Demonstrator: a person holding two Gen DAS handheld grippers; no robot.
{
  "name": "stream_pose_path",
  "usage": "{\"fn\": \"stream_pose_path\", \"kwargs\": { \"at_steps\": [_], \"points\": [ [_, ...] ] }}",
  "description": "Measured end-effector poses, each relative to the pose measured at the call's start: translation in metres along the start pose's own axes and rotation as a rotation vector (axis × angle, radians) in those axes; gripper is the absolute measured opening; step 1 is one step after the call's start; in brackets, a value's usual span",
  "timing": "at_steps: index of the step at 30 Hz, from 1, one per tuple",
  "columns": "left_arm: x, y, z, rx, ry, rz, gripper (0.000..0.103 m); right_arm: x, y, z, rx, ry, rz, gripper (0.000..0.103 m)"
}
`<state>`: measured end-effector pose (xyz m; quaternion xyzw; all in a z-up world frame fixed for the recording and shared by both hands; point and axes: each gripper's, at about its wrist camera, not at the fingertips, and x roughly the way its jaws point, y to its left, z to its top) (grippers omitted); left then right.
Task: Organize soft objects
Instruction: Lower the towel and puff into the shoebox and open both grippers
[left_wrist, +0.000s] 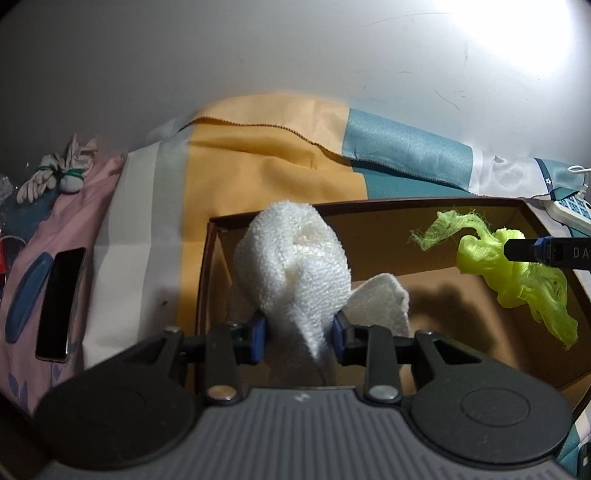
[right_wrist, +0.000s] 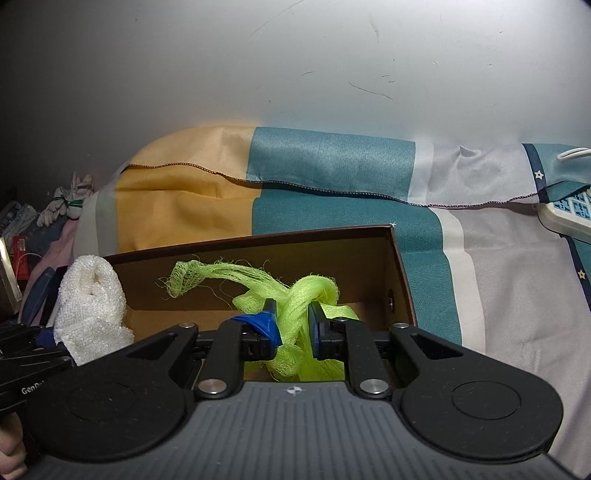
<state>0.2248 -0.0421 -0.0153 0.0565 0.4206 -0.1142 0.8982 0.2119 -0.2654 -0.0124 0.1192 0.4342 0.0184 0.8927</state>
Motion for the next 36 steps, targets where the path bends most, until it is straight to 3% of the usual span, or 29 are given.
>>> {"fn": "stream_pose_path", "kwargs": {
  "at_steps": [3, 5, 6, 8, 12, 17, 26, 36],
  "points": [
    [0.013, -0.001, -0.001, 0.006, 0.026, 0.018, 0.038, 0.014, -0.006, -0.001, -0.009, -0.001, -0.005, 0.000],
    [0.019, -0.003, 0.000, 0.017, 0.019, 0.033, 0.049, 0.023, -0.008, -0.002, -0.008, 0.011, -0.011, 0.005],
    [0.019, -0.005, 0.001, 0.026, 0.013, 0.034, 0.051, 0.025, -0.009, -0.003, -0.012, 0.008, -0.029, 0.001],
    [0.021, -0.008, 0.001, 0.042, 0.008, 0.039, 0.064, 0.026, -0.009, -0.003, -0.027, -0.006, -0.020, 0.004],
    [0.014, -0.007, 0.003, 0.051, -0.020, 0.053, 0.071, 0.021, -0.011, 0.000, -0.046, -0.020, -0.045, 0.006],
    [-0.016, -0.004, 0.010, 0.048, -0.094, 0.065, 0.078, 0.005, -0.031, -0.004, 0.040, -0.030, 0.009, 0.007],
    [-0.079, 0.003, 0.006, 0.018, -0.184, 0.074, 0.080, -0.045, -0.032, -0.012, 0.105, -0.115, 0.088, 0.007],
    [-0.138, 0.030, -0.018, -0.088, -0.185, 0.113, 0.080, -0.109, -0.015, -0.034, 0.127, -0.189, 0.182, 0.008]
  ]
}}
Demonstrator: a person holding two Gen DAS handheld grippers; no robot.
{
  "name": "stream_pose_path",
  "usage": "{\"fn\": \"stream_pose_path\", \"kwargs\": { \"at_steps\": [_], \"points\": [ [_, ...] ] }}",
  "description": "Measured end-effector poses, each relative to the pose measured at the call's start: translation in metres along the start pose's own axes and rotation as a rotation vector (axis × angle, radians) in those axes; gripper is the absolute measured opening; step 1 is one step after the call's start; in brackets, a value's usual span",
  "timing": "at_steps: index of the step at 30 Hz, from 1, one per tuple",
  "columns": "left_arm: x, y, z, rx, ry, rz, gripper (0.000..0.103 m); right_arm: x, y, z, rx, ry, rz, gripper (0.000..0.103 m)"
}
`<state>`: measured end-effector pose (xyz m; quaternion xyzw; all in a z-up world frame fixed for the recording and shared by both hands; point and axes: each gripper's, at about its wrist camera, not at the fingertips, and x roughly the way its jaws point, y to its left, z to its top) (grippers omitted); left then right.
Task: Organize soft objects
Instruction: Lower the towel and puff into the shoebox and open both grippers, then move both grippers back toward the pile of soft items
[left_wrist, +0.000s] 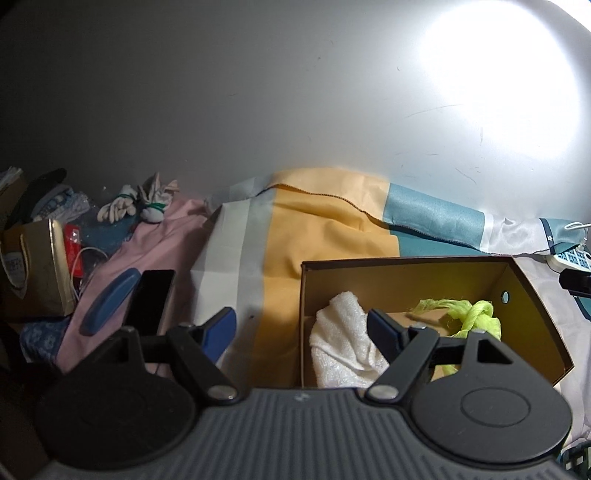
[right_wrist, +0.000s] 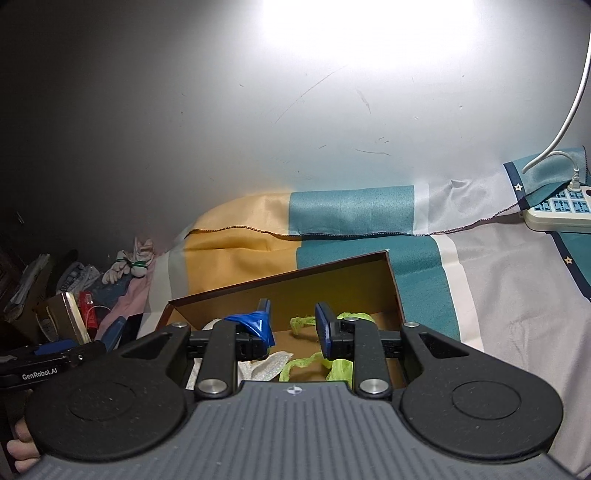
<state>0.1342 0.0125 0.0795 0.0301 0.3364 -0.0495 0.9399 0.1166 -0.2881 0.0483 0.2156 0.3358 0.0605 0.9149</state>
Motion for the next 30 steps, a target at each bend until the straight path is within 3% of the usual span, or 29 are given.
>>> {"fn": "stream_pose_path", "kwargs": {
  "at_steps": [4, 8, 21, 30],
  "points": [
    [-0.023, -0.002, -0.010, 0.008, -0.008, 0.028, 0.080, -0.018, 0.010, -0.011, -0.005, 0.001, 0.014, 0.009],
    [-0.040, -0.009, -0.022, 0.044, -0.011, 0.070, 0.087, -0.033, 0.016, -0.022, 0.000, 0.003, 0.032, 0.010],
    [-0.075, -0.022, -0.054, 0.053, 0.016, 0.108, 0.088, -0.068, 0.025, -0.058, 0.028, 0.015, 0.129, 0.010],
    [-0.093, -0.032, -0.072, 0.048, 0.022, 0.142, 0.090, -0.090, 0.030, -0.079, 0.017, -0.057, 0.169, 0.013]
  ]
}}
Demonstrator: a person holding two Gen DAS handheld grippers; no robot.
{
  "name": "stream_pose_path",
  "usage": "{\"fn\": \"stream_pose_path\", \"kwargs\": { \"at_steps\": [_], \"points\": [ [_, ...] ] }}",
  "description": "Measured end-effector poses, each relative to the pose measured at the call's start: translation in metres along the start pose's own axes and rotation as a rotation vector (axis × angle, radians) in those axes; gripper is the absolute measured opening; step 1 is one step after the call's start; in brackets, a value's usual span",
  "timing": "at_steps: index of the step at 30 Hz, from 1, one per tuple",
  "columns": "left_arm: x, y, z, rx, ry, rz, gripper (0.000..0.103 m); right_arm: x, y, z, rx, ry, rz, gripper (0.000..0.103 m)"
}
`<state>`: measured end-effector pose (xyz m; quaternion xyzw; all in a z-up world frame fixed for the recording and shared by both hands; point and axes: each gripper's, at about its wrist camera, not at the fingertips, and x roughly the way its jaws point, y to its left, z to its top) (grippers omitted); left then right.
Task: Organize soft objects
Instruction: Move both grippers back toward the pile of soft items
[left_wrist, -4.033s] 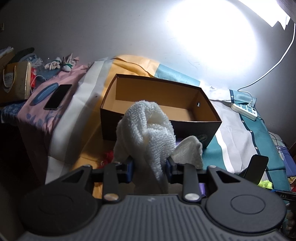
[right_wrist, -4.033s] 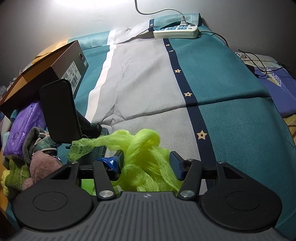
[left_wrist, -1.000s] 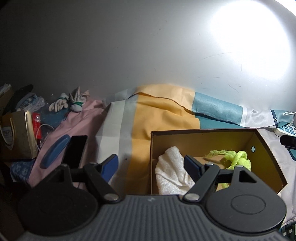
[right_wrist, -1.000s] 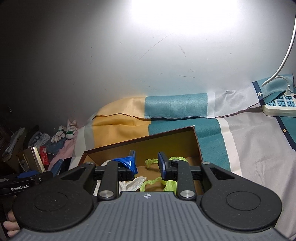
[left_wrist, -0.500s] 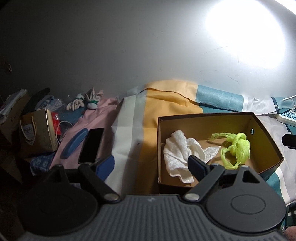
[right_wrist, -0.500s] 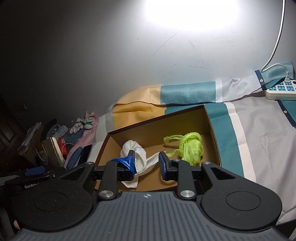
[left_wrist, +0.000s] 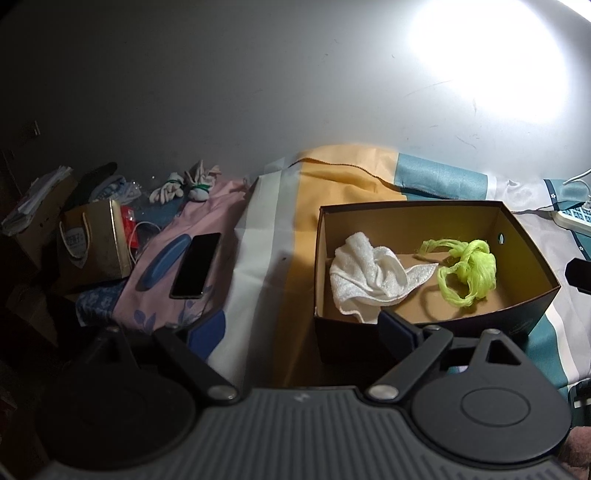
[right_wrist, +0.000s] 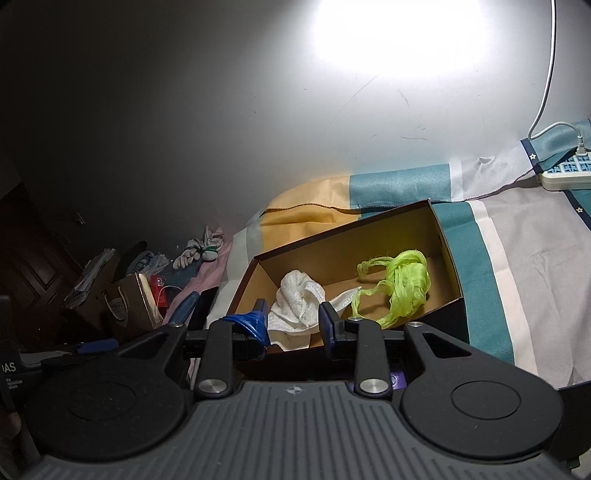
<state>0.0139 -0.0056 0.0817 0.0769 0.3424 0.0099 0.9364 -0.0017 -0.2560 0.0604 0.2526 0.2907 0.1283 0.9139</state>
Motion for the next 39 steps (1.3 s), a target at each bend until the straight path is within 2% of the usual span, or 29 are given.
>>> {"fn": "stream_pose_path", "kwargs": {
  "at_steps": [11, 39],
  "points": [
    [-0.014, -0.011, -0.018, -0.005, 0.022, -0.008, 0.091, -0.025, -0.005, -0.015, 0.025, -0.065, 0.010, 0.014],
    [-0.014, -0.049, -0.061, 0.027, 0.165, -0.037, 0.092, -0.053, -0.032, -0.057, 0.048, -0.004, 0.127, 0.024]
  ]
}}
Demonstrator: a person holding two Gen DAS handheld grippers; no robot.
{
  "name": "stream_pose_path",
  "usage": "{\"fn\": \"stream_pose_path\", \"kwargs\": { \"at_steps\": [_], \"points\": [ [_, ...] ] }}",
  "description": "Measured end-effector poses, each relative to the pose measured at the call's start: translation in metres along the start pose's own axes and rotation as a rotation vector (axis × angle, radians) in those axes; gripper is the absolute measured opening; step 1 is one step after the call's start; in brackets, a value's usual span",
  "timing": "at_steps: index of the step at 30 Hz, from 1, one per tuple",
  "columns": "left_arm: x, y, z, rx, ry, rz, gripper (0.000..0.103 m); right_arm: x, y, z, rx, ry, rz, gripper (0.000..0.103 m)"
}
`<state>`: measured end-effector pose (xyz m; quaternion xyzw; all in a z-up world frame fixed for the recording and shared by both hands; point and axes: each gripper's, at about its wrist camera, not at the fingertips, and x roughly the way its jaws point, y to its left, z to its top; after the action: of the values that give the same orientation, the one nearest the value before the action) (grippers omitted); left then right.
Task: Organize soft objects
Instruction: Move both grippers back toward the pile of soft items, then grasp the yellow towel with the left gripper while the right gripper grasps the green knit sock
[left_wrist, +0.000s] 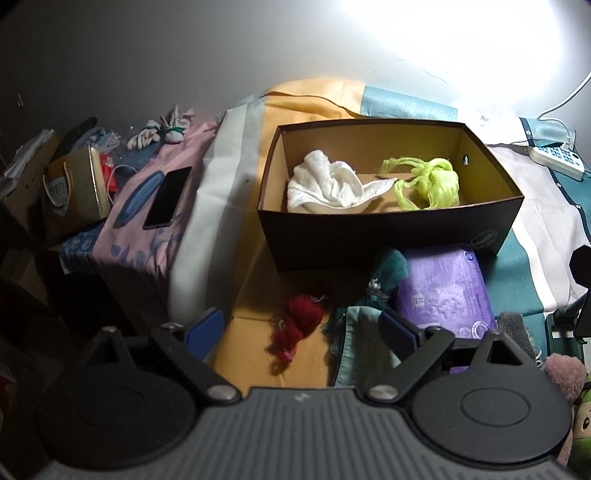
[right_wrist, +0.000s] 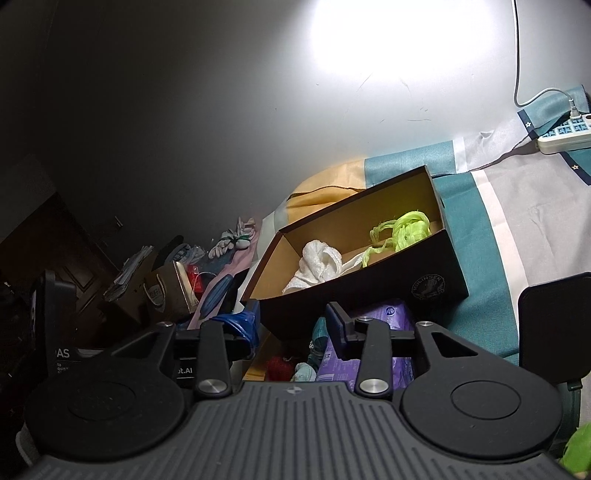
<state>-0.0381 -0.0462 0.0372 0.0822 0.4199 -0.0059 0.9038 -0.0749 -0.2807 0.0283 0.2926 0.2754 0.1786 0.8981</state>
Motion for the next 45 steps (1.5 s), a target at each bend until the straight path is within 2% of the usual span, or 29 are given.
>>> {"fn": "stream_pose_path", "kwargs": {
  "at_steps": [4, 11, 16, 18, 25, 30, 38, 45],
  "points": [
    [0.004, -0.004, -0.004, 0.004, 0.021, -0.007, 0.092, -0.004, -0.006, -0.004, 0.013, 0.021, 0.020, 0.028],
    [0.008, -0.009, -0.017, 0.027, 0.041, -0.055, 0.092, -0.012, -0.018, -0.012, -0.013, 0.059, -0.010, 0.030],
    [0.004, -0.011, -0.037, 0.065, 0.025, -0.158, 0.092, -0.021, -0.030, -0.019, -0.051, 0.108, -0.055, 0.032],
    [0.003, -0.013, -0.048, 0.084, 0.026, -0.201, 0.096, -0.027, -0.037, -0.023, -0.063, 0.134, -0.071, 0.033],
    [0.009, -0.025, -0.075, 0.102, 0.096, -0.369, 0.099, -0.048, -0.062, -0.036, -0.021, 0.199, -0.134, 0.035],
    [0.013, -0.036, -0.087, 0.142, 0.107, -0.437, 0.100, -0.061, -0.076, -0.043, 0.008, 0.213, -0.167, 0.036],
    [0.029, -0.050, -0.099, 0.187, 0.140, -0.476, 0.101, -0.059, -0.068, -0.046, -0.028, 0.225, -0.092, 0.036],
    [0.039, -0.052, -0.111, 0.209, 0.156, -0.443, 0.100, -0.029, -0.035, -0.056, -0.256, 0.336, 0.006, 0.036]
  ]
}}
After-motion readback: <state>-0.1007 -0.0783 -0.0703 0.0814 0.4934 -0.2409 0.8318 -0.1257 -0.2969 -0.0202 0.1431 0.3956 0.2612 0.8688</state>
